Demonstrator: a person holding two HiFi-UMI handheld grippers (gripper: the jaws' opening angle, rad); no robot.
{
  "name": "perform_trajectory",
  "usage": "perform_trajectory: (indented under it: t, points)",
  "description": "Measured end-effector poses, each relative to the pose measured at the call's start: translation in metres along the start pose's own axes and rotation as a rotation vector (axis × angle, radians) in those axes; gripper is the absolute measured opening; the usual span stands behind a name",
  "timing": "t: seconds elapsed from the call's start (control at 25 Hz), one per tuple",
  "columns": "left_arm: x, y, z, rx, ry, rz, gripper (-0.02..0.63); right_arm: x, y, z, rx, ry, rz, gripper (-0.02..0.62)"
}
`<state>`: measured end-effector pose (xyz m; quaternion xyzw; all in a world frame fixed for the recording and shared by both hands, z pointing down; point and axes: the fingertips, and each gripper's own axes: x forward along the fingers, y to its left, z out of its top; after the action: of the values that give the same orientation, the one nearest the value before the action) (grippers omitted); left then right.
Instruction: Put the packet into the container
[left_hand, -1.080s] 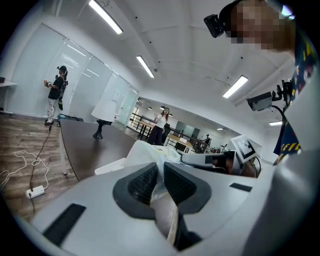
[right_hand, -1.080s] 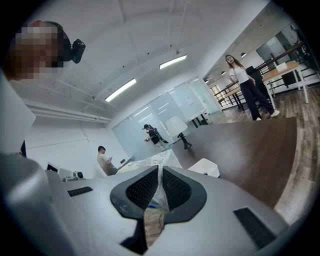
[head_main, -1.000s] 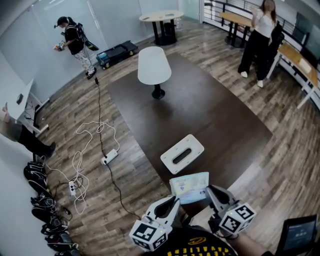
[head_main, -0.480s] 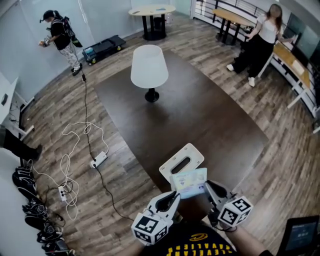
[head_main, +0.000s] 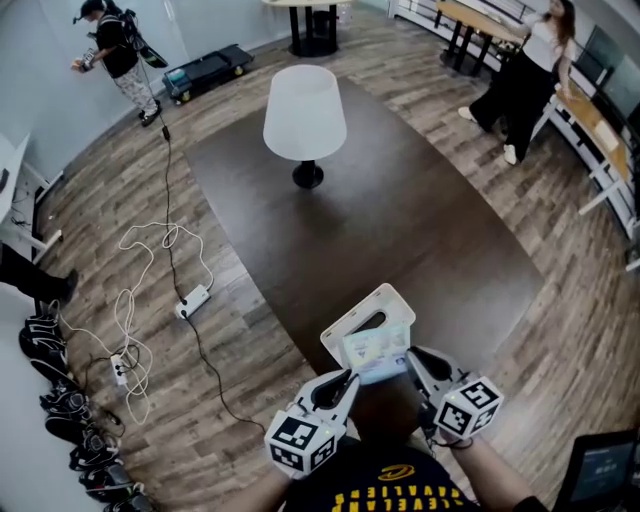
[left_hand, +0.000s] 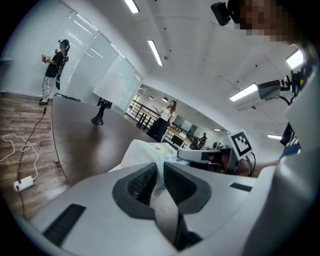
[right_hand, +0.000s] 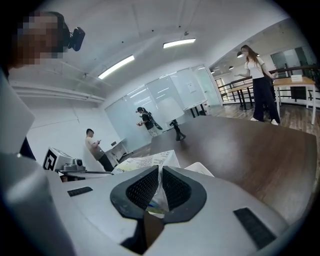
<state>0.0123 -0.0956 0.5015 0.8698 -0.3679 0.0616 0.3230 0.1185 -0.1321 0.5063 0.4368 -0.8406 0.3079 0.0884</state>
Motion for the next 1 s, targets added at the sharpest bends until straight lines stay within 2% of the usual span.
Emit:
perform_trajectory:
  t: [0.36, 1.0]
  points:
    - [0.024, 0.015, -0.01, -0.055, 0.014, 0.093, 0.048, 0.03, -0.025, -0.001, -0.063, 0.082, 0.067, 0.035]
    - [0.049, 0.042, -0.035, -0.085, 0.109, 0.123, 0.048, 0.072, -0.044, -0.011, -0.177, 0.173, 0.096, 0.031]
